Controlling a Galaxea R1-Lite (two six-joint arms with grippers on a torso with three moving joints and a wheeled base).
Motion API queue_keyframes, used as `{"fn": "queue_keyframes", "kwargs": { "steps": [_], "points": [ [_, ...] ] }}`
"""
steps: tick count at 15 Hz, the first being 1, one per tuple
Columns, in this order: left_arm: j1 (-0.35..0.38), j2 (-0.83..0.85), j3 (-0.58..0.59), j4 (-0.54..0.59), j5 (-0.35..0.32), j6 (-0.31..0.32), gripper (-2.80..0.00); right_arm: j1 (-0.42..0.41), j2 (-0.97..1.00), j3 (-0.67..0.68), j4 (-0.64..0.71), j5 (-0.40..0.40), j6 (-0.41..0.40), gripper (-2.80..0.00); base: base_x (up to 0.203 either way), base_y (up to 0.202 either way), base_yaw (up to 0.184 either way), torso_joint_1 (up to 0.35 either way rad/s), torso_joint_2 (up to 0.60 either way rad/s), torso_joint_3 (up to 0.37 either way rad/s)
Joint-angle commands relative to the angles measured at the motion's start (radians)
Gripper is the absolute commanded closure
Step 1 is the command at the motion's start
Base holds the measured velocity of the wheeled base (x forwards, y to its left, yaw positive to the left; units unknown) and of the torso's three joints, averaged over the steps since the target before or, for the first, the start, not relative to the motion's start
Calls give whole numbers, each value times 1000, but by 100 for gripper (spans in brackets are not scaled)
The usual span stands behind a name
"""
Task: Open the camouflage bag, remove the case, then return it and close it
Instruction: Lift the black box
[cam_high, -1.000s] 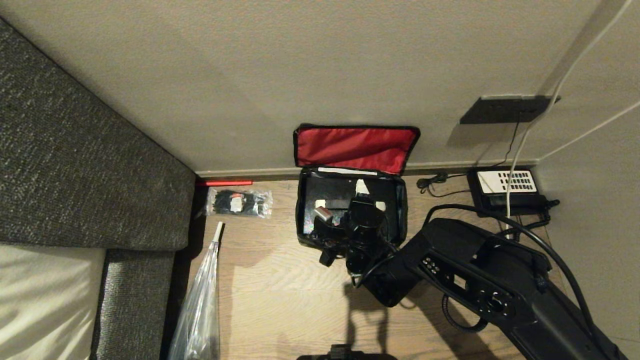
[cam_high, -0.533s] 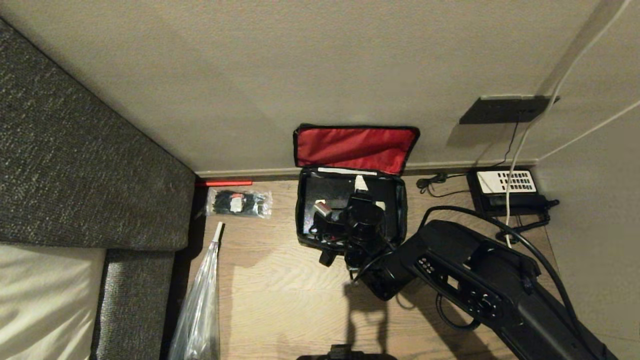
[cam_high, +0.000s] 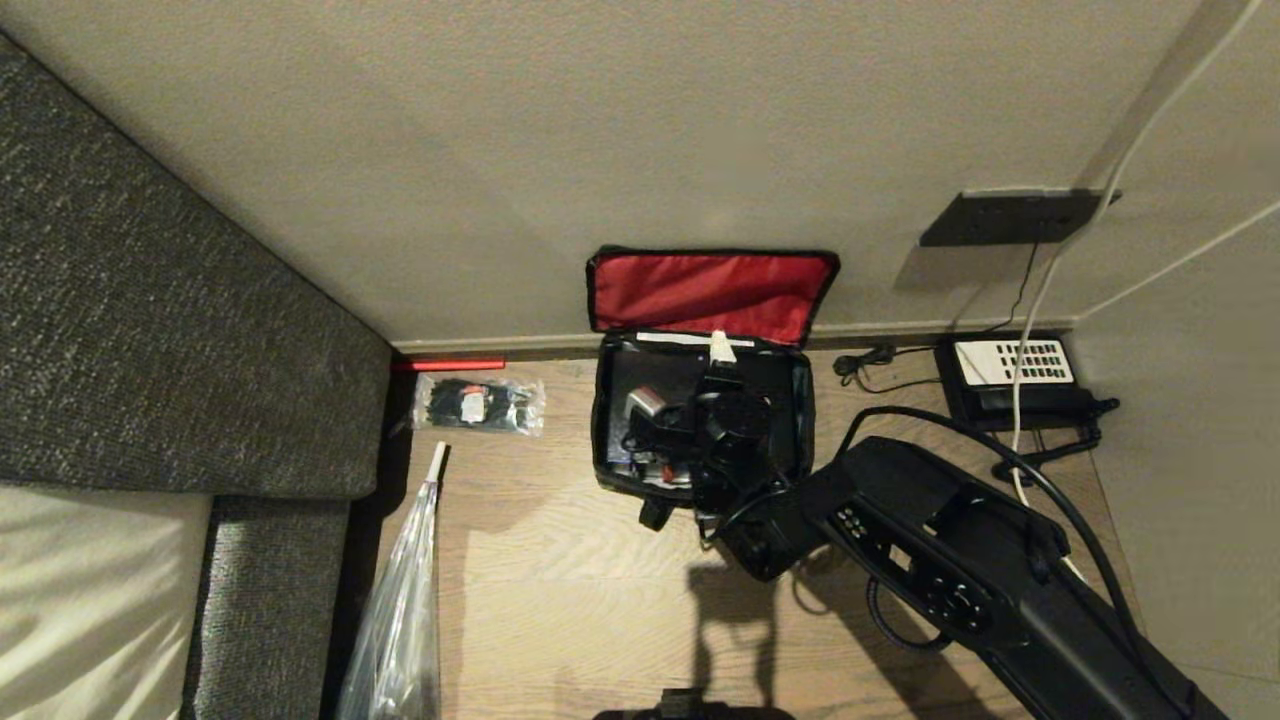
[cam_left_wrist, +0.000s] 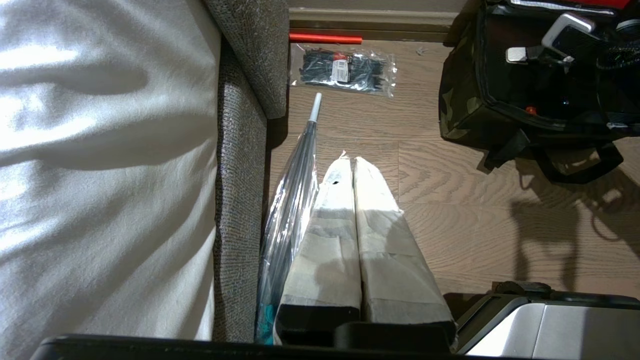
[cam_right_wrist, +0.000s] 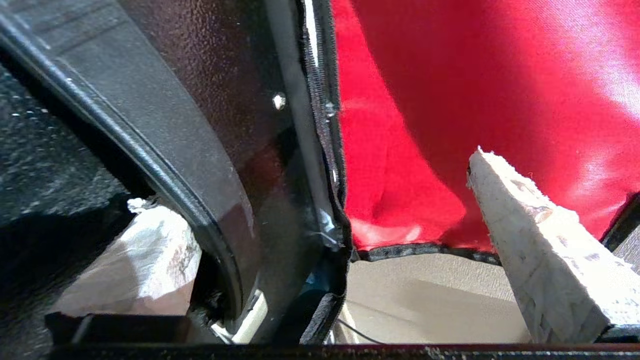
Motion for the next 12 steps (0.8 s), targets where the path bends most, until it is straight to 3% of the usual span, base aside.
{"fn": "queue_keyframes", "kwargs": {
  "steps": [1,10,11,12],
  "points": [
    [0,-2,3,0,1,0,0,-1,6,-18,-15,-4,-12,-280,0,0,0,0,0,0],
    [0,-2,3,-2,1,0,0,-1,26,-13,-8,-9,-19,-280,0,0,0,0,0,0],
    [0,-2,3,0,1,0,0,-1,28,-17,-4,-9,-19,0,0,0,0,0,0,0],
    [0,-2,3,0,1,0,0,-1,28,-18,-3,-9,-19,0,0,0,0,0,0,0]
  ]
}}
